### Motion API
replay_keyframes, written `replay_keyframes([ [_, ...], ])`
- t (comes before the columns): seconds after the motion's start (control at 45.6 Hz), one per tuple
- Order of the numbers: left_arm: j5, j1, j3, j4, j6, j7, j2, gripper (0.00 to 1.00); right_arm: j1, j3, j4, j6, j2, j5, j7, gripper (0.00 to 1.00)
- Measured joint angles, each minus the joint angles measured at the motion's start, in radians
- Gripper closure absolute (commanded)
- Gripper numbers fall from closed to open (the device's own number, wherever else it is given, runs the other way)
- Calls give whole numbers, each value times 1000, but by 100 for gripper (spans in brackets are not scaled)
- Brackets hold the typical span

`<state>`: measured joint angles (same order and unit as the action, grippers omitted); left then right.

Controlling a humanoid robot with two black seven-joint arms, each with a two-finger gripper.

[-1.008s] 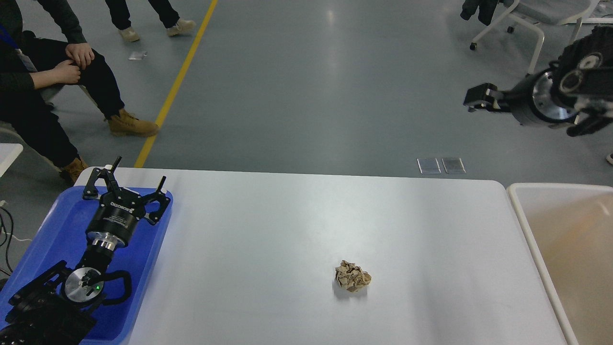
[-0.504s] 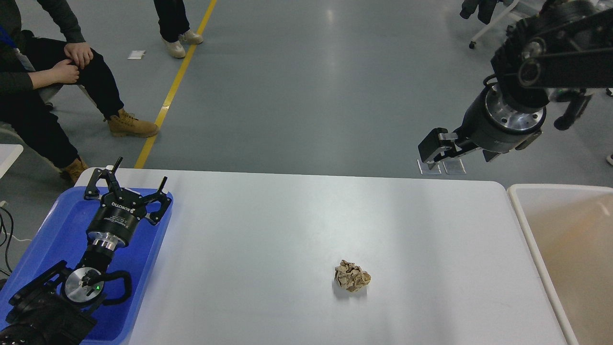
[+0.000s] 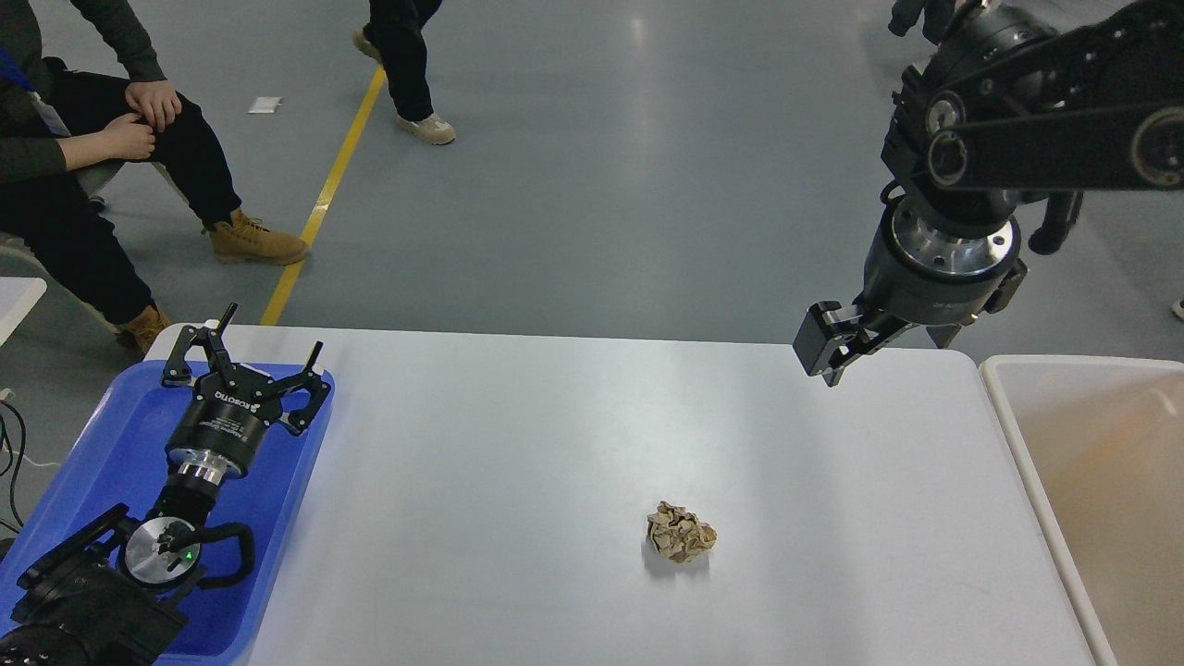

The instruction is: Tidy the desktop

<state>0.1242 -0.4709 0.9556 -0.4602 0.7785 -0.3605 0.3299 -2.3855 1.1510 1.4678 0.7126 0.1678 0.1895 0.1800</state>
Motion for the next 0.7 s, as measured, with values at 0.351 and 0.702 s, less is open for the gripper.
replay_keyframes([
  [0.351,0,0,0,0,0,0,0,1,24,35,-13,25,-21,-72,1,0],
  [0.702,0,0,0,0,0,0,0,1,18,89,-16,33,-22,-216,5,0],
])
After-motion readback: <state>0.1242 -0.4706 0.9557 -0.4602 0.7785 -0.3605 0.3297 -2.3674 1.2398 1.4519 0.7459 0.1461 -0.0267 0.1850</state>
